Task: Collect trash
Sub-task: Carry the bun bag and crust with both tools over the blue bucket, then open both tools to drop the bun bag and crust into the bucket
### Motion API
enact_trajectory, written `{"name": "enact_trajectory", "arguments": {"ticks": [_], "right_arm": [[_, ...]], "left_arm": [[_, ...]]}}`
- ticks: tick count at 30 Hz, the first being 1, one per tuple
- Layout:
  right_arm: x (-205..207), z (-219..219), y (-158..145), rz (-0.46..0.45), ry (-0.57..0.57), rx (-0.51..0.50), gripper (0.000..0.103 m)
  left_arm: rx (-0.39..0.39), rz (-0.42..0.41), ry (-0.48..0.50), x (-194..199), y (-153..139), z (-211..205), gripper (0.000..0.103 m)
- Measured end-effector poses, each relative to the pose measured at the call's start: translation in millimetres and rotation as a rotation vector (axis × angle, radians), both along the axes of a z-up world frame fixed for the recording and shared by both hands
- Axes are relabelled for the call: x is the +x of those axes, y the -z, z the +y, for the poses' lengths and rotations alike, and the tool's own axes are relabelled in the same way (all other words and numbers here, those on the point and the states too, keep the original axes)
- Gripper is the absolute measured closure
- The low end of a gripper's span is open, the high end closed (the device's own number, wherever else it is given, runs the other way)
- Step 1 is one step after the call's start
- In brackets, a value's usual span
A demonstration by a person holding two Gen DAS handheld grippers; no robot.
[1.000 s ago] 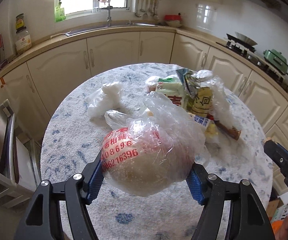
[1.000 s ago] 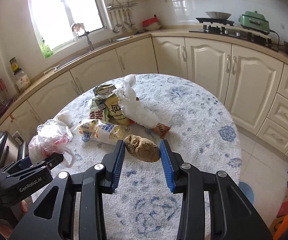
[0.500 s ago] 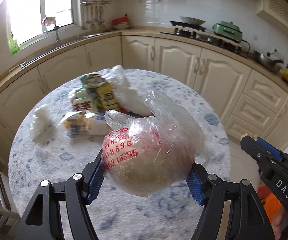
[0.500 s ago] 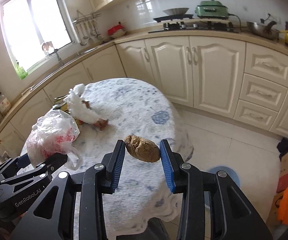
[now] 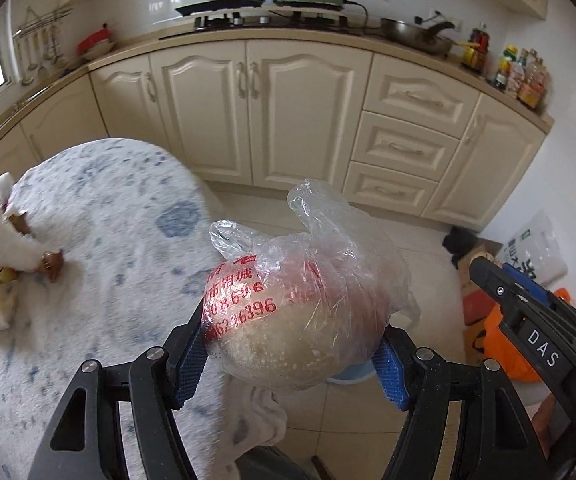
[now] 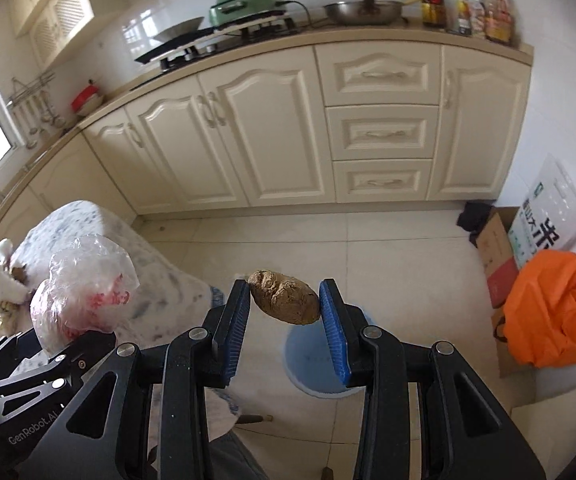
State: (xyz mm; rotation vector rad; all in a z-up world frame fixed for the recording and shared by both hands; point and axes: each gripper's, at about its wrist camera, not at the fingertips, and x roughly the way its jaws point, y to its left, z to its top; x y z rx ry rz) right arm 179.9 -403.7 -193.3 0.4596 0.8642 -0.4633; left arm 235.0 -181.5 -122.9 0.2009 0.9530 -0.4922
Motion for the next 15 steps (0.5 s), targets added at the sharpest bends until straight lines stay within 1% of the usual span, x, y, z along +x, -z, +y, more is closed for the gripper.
{"name": "enact_trajectory", "arguments": {"ticks": [3,8,11,13,15], "right_arm": [[-9,-23,11,0.04,0.064,-0.006,0.066],[-17,-48,30,0.095,0.118,0.015,0.066],[-18,-58,38,0.122,0.135,0.02,0.066],[-18,-62,42,0.139,0.143,0.02,0.066],[-15,-65,48,0.159,0.147,0.02,0.066]], "left_arm": [[0.025,0.028,0.046,14,16,-32,0.036],[0.071,0.081,0.086,58,49,-65,0.035],[0.096,0.091,0.072,79,58,-84,0.023],[0.088,0.089,0.066,88,63,-92,0.004],[0.109,0.076,0.062,98,67,-99,0.003]]}}
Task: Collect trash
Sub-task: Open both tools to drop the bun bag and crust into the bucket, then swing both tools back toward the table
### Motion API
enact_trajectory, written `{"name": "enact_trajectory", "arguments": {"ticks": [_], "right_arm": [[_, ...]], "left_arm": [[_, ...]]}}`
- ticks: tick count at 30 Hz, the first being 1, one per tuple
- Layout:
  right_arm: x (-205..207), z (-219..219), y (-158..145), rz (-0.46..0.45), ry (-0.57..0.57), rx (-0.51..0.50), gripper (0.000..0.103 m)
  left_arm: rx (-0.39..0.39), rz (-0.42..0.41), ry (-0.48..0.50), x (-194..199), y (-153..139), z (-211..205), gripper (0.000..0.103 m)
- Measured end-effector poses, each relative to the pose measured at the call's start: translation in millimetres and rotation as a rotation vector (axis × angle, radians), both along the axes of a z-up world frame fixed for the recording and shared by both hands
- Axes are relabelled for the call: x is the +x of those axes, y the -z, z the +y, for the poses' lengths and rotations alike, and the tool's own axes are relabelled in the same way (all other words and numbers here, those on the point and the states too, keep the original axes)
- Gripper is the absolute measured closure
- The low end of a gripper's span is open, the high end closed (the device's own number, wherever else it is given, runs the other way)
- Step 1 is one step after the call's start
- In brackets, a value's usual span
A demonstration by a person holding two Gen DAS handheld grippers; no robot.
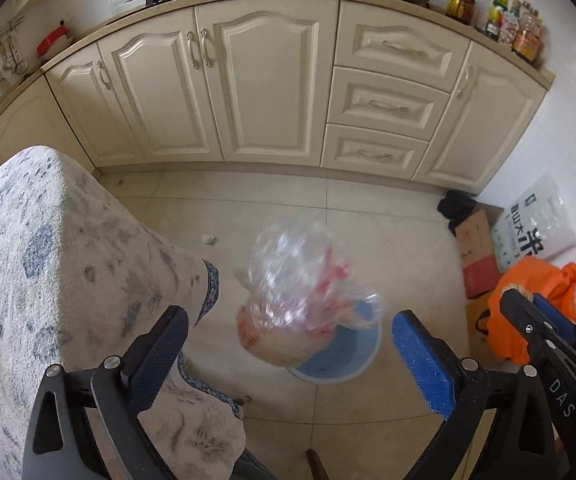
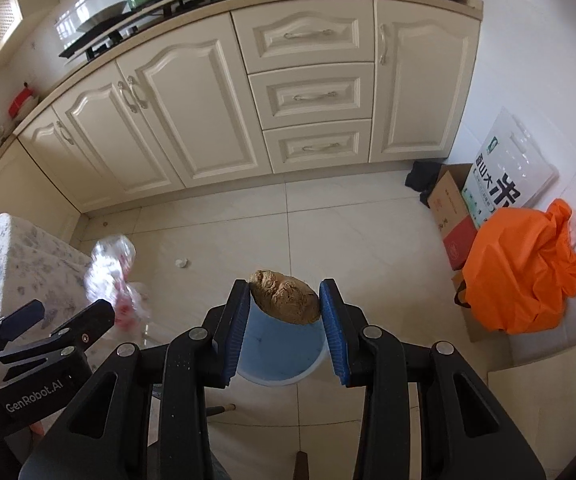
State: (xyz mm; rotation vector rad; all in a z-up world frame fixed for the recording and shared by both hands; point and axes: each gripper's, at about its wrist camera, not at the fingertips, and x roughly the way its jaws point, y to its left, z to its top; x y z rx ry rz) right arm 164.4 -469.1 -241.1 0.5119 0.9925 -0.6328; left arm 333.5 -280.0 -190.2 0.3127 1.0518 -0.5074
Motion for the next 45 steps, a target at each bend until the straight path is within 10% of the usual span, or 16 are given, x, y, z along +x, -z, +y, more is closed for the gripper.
{"name": "enact_trajectory", "arguments": {"ticks": [13,19,45], "right_arm": [[36,12,26,0.038,-0.074,0.041,0.065],[45,16,26,0.048,-0.063,0.056,0.022],[17,23,-13,0.0,-0.05,0.0,0.021]], "left_arm": [[0.046,-0.02,-0.086,1,9,0,0.003],[0.026,-0.03,-0.079,-22,1,9,0.003],[-0.027,-0.049,-0.045,-67,-43,41,0.003]]}}
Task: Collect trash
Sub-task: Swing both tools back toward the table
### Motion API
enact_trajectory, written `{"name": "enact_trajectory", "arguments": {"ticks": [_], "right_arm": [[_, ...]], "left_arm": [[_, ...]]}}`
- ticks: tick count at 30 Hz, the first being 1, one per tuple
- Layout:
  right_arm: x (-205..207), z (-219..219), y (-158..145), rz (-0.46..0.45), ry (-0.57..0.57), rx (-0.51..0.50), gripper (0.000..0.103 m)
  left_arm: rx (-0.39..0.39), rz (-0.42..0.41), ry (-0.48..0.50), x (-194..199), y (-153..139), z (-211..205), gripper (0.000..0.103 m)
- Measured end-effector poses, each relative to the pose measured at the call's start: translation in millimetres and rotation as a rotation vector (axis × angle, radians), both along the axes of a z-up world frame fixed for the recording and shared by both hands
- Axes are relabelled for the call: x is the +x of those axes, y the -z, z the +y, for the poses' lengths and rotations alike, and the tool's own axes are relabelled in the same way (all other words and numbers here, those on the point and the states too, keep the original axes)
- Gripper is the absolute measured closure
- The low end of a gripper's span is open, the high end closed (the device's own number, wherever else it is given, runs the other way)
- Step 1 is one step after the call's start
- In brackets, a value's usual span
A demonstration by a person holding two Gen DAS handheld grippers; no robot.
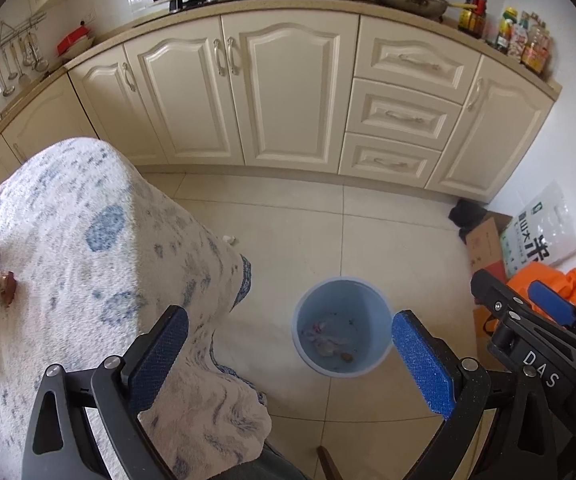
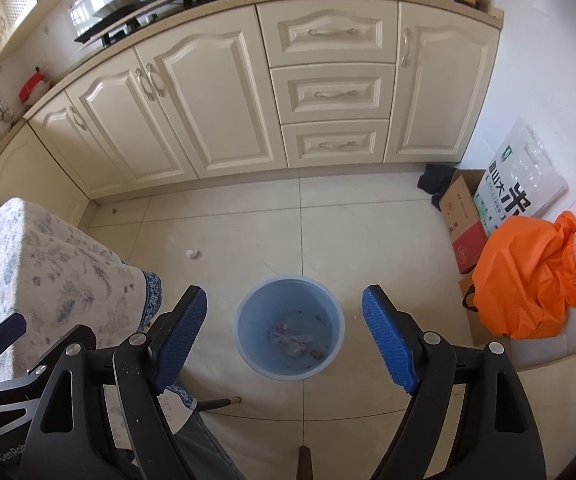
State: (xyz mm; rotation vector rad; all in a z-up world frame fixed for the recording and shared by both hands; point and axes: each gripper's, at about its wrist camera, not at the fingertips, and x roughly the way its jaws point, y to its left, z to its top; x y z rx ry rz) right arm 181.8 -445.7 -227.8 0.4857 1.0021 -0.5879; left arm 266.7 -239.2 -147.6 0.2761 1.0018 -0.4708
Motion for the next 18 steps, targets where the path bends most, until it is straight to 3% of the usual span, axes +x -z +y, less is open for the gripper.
{"name": "enact_trajectory", "arguments": {"ticks": [10,18], "right_arm": [[-22,29,-47,-0.097,-0.031,-0.052,0.021],[-26,75,-78,-0.17,-0.114,-0.084,0.021]], "left_arm": [[-0.059,-0.09,-0.032,-51,-43,45,0.003],[-0.1,-0.161,-0.112,-92,-75,104,0.003]]}}
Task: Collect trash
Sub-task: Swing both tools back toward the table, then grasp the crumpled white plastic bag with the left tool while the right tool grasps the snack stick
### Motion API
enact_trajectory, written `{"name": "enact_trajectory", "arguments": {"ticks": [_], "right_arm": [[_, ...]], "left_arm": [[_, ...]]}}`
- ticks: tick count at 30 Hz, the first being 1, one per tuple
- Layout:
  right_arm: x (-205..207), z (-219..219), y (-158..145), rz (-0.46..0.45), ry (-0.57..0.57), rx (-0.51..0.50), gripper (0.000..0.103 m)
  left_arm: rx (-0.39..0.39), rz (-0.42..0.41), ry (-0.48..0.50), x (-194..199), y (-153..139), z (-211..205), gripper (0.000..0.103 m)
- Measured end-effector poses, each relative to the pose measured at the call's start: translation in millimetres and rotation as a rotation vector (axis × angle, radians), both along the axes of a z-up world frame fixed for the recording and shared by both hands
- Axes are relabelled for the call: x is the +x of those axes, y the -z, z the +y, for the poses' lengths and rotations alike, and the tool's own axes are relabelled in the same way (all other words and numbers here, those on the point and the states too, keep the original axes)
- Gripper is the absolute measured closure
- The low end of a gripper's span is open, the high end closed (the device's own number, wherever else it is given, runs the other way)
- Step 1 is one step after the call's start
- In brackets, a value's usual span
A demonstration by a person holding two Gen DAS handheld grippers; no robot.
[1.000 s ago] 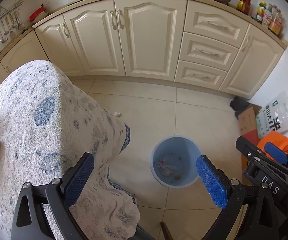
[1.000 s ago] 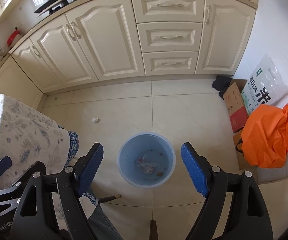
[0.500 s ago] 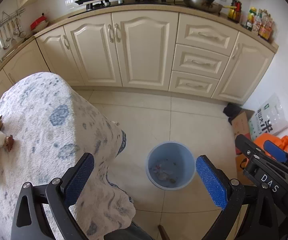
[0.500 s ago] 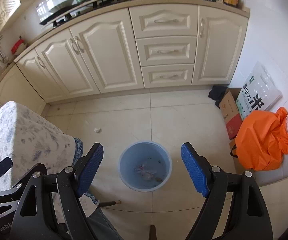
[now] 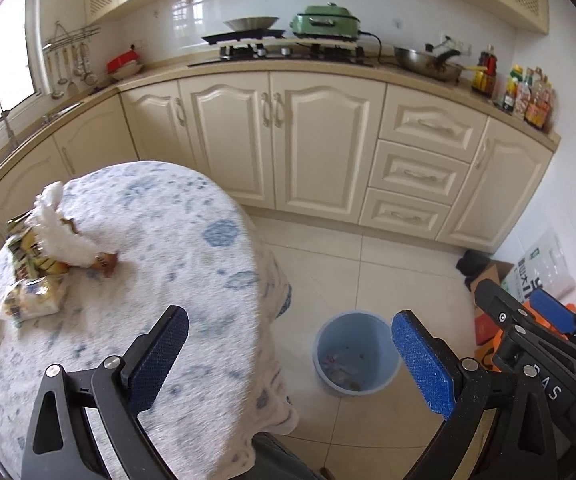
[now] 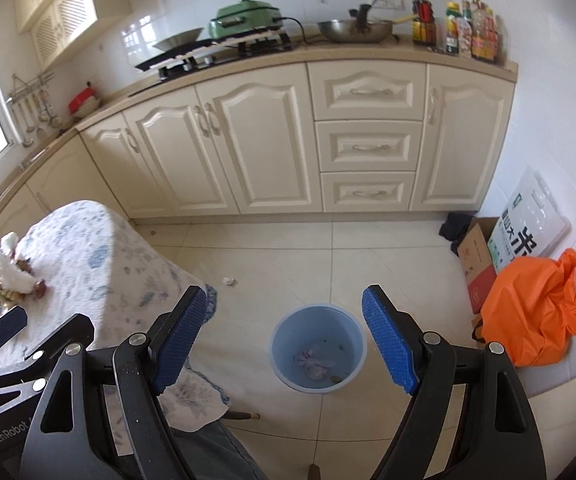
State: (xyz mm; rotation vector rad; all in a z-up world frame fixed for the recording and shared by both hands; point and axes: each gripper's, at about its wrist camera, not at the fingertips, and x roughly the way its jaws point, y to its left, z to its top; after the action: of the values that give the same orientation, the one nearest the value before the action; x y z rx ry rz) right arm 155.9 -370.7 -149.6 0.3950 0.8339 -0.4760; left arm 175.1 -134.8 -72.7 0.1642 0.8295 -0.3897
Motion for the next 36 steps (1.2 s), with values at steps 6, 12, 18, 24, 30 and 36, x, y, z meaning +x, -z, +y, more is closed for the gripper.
{"name": "enact_trajectory", "arguments": {"ticks": [6,12,18,24,30,36], "right_arm": [[4,42,-16,-0.045,-0.093,-0.033,0.018],[21,95,-23,-0.069,-0.224,-0.04,0.018],[43,151,-26,-0.08,-0.375,-0.031,0.018],[63,207,-31,-0.105,-0.539,-0.022,0.018],[82,257,-36,-0.113,-0.655,-0.036,0.015],[106,301,-29,-0.087,-0.77,-0.038,0.015]], "left_arm": [[-0.027,-0.022,-0.11,-23,-17,54,0.003],[-0.034,-0.031,-0.247,-42,-29,107,0.002],[-0.03,-0.06,-0.396,-55,-44,160,0.002],[-0.026,-0.068,-0.533,-67,-55,204,0.002],[-0.037,-0.066,-0.644,-70,-58,248,0.002],[-0.042,-0.035,-0.726,-62,-48,288,0.002]]}}
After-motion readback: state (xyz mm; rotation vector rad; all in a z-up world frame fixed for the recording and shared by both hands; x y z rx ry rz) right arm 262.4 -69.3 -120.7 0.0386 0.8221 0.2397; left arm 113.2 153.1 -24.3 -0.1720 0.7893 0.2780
